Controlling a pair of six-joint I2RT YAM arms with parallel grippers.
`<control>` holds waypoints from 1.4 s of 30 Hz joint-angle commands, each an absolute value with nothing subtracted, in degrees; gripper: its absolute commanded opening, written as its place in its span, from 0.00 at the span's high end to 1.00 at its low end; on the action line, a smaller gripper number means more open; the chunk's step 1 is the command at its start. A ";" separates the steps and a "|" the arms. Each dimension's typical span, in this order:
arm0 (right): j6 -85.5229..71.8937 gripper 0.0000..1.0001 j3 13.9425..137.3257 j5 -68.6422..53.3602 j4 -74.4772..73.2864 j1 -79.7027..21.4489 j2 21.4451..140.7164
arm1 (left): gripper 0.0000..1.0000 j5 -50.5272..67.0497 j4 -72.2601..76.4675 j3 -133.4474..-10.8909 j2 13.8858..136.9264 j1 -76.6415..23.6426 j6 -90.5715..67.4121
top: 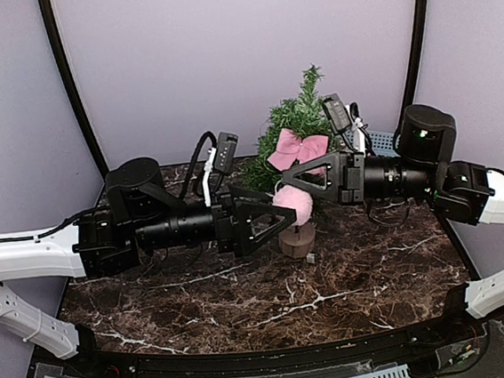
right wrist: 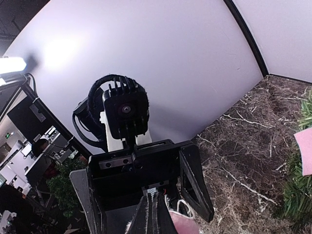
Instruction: Decorate the small christmas tree
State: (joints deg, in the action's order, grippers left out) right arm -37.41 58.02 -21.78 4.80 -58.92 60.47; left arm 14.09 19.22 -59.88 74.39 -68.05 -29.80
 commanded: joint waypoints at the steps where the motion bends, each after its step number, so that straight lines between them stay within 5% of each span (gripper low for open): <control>1: -36.65 1.00 60.12 -22.71 8.44 -59.78 60.93 | 0.07 15.42 21.12 -61.73 75.00 -68.29 -30.43; 4: -36.63 1.00 60.23 -22.68 8.27 -59.93 61.24 | 0.20 14.98 21.59 -61.82 75.30 -68.29 -30.68; 8: -36.79 1.00 60.24 -23.16 8.17 -60.02 61.67 | 0.50 14.33 22.01 -61.59 75.28 -68.29 -30.95; 16: -36.33 1.00 60.25 -21.47 6.74 -60.21 61.68 | 0.71 11.36 22.60 -60.16 73.87 -68.29 -31.26; 20: -35.53 0.72 60.71 -17.89 5.34 -60.18 60.75 | 0.77 8.86 19.71 -59.62 72.65 -68.29 -30.90; 24: -34.06 0.39 61.88 -12.80 2.38 -60.20 59.50 | 0.81 5.79 14.76 -59.76 70.34 -68.23 -29.93; 28: -32.63 0.23 64.20 -2.88 -4.06 -59.94 57.08 | 0.81 -1.07 5.54 -60.23 66.88 -66.69 -27.72; 35: -32.62 0.17 66.07 11.75 -12.09 -57.13 55.15 | 0.74 2.11 -5.26 -60.47 65.68 -54.52 -26.83; 42: -37.71 0.15 61.51 16.25 -11.70 -51.33 52.54 | 0.74 7.49 2.60 -59.91 69.27 -47.64 -26.79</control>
